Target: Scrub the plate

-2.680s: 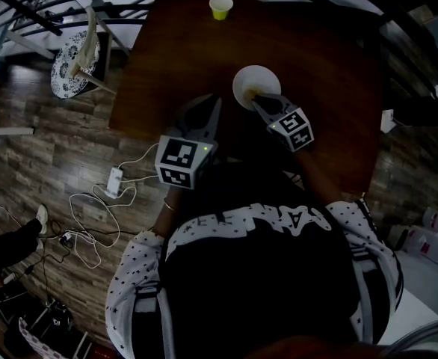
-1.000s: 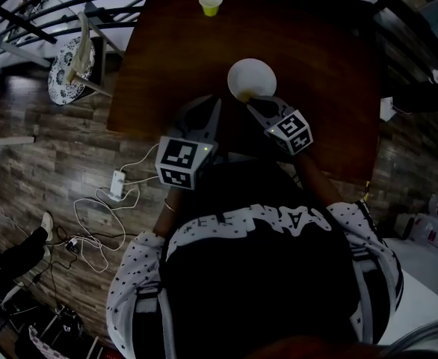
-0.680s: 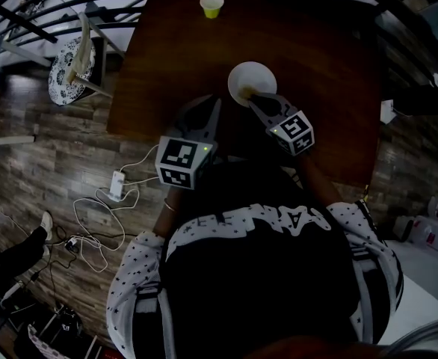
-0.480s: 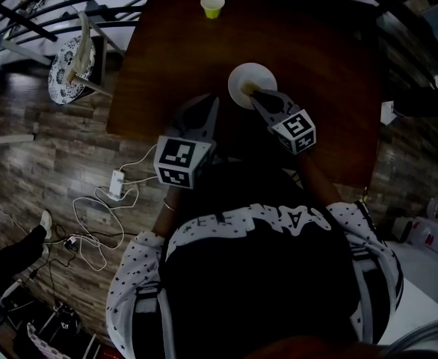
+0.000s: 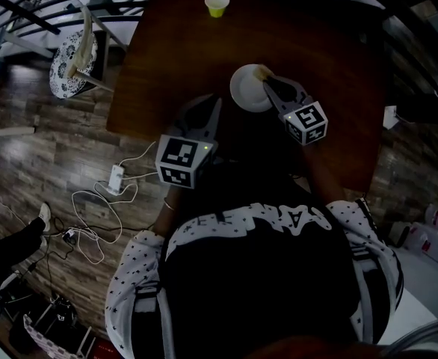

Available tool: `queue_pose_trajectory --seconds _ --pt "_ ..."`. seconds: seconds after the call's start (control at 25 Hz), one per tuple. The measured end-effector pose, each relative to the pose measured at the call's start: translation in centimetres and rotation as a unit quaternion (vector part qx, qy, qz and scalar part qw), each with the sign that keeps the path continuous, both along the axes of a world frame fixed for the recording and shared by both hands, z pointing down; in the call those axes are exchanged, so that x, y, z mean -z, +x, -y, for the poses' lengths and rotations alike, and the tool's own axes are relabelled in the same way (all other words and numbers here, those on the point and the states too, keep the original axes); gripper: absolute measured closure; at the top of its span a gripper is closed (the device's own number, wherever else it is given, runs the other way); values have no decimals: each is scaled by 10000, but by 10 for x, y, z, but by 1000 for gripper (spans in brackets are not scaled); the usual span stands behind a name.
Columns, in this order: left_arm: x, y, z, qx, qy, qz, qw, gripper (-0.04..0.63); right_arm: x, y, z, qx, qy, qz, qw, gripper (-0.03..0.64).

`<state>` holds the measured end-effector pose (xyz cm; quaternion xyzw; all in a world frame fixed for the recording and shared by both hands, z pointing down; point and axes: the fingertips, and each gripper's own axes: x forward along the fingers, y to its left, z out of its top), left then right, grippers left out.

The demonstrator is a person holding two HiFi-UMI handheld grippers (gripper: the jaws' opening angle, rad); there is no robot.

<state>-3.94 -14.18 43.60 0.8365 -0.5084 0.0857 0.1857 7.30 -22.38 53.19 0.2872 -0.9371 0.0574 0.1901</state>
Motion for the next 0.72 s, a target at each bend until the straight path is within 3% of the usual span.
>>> queue_pose_trajectory --seconds 0.4,0.72 --pt "-10 -1 8 65 -157 56 9998 580 -27 -1 18 307 -36 -584 9978 568" --pt "-14 -3 11 129 -251 101 9995 581 -38 0 26 420 -40 -699 9967 568"
